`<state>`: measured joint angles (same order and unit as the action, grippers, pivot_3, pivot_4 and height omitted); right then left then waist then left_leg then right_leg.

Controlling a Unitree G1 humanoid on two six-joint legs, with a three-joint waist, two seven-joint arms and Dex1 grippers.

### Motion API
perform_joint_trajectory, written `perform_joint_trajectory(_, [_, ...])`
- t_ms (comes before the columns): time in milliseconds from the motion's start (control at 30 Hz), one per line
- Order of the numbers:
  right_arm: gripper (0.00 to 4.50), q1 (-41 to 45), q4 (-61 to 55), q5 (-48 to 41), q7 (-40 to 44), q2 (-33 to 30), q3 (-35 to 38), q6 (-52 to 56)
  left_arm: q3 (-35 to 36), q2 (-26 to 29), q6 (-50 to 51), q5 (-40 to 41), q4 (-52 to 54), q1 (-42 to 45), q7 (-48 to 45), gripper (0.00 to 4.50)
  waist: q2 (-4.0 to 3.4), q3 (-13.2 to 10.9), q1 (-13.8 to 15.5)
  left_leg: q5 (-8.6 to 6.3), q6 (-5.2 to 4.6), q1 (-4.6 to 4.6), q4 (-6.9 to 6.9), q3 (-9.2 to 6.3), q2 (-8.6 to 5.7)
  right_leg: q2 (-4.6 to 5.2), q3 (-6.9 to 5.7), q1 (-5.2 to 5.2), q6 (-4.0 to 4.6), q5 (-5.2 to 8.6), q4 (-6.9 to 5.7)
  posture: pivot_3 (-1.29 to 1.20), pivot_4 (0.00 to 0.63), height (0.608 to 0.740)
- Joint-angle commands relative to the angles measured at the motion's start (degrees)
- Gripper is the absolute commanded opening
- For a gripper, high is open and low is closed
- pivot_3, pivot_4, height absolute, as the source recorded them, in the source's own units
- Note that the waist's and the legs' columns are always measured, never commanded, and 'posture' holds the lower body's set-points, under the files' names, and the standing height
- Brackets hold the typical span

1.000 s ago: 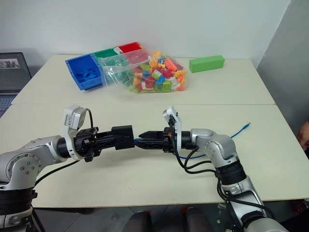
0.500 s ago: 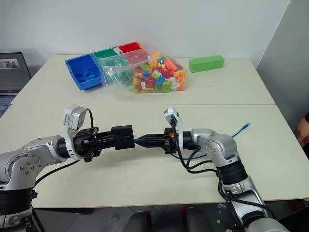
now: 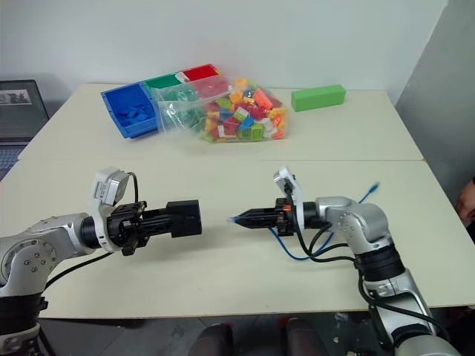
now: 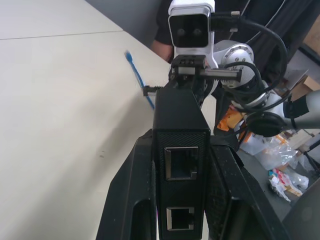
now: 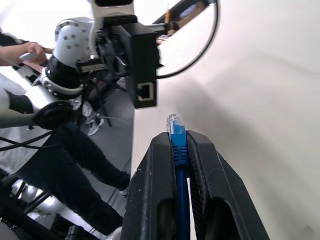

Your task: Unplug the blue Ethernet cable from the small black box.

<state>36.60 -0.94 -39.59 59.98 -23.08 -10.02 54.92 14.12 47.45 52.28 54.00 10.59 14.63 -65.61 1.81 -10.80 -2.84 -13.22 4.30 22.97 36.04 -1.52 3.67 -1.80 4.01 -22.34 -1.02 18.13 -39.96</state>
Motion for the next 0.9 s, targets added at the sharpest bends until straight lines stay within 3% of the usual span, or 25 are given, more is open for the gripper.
perform_joint_trajectory(33, [0.06,-0.83,-0.60,0.02,-0.30,-1.84,3.27,-1.81,1.77,1.01,-1.66,-0.57,-0.06,-0.34,-0.36,0.81,0.00,0.00,-0.08,0.00,0.00,0.00,0.00,-0.01,0.01,-0.02,0.00,0.00,0.00,0.00,0.00,0.00,0.150,0.740])
perform_joint_trajectory(133, [0.06,0.23,5.12,6.37,-6.00,-0.13,4.59,-11.06,2.15,0.76,-2.20,-1.11,-0.36,-0.43,0.47,0.81,0.00,-0.01,-0.29,0.00,0.00,0.00,0.00,0.02,0.00,-0.02,0.03,-0.01,0.00,0.00,0.00,0.00,0.150,0.740])
perform_joint_trajectory(267, [0.06,5.67,22.68,19.31,-21.64,4.72,6.27,-30.50,2.09,-0.30,-2.53,-1.55,-0.26,-0.26,2.53,0.81,-0.04,-0.04,-0.59,0.00,0.00,-0.04,0.02,0.08,0.01,-0.03,0.11,-0.02,-0.01,0.00,0.00,0.00,0.150,0.740])
perform_joint_trajectory(533, [0.06,12.83,46.04,29.72,-30.76,7.32,6.58,-44.97,2.22,-1.15,-3.99,-2.43,0.60,-0.60,4.83,0.81,-0.04,-0.07,-0.43,0.00,0.01,0.06,-0.04,0.13,-0.01,0.00,0.12,-0.06,0.30,-0.17,0.06,0.00,0.150,0.740])
perform_joint_trajectory(600, [0.76,12.30,44.93,29.53,-28.08,7.03,6.50,-44.83,2.82,-2.16,-5.26,-3.42,0.57,-0.71,6.87,0.81,-0.05,-0.07,-0.44,0.00,0.02,0.06,-0.04,0.14,-0.01,0.00,0.13,-0.07,0.30,-0.17,0.07,0.00,0.150,0.740])
perform_joint_trajectory(733, [1.61,10.27,38.62,29.09,-23.35,5.04,6.56,-43.75,2.80,-4.18,-8.90,-6.68,0.23,-1.07,10.62,0.81,-0.06,-0.08,-0.42,0.00,0.02,0.05,-0.03,0.11,0.00,0.02,0.11,-0.06,0.31,-0.18,0.02,0.00,0.150,0.740])
perform_joint_trajectory(900, [2.82,3.56,17.61,27.09,-14.15,-1.35,4.62,-39.55,3.27,-7.81,-16.84,-15.07,-3.41,-0.03,19.81,0.81,-0.15,-0.13,0.12,0.00,0.02,0.05,-0.01,0.10,-0.03,0.05,0.10,-0.05,0.30,-0.17,0.00,0.00,0.150,0.740])
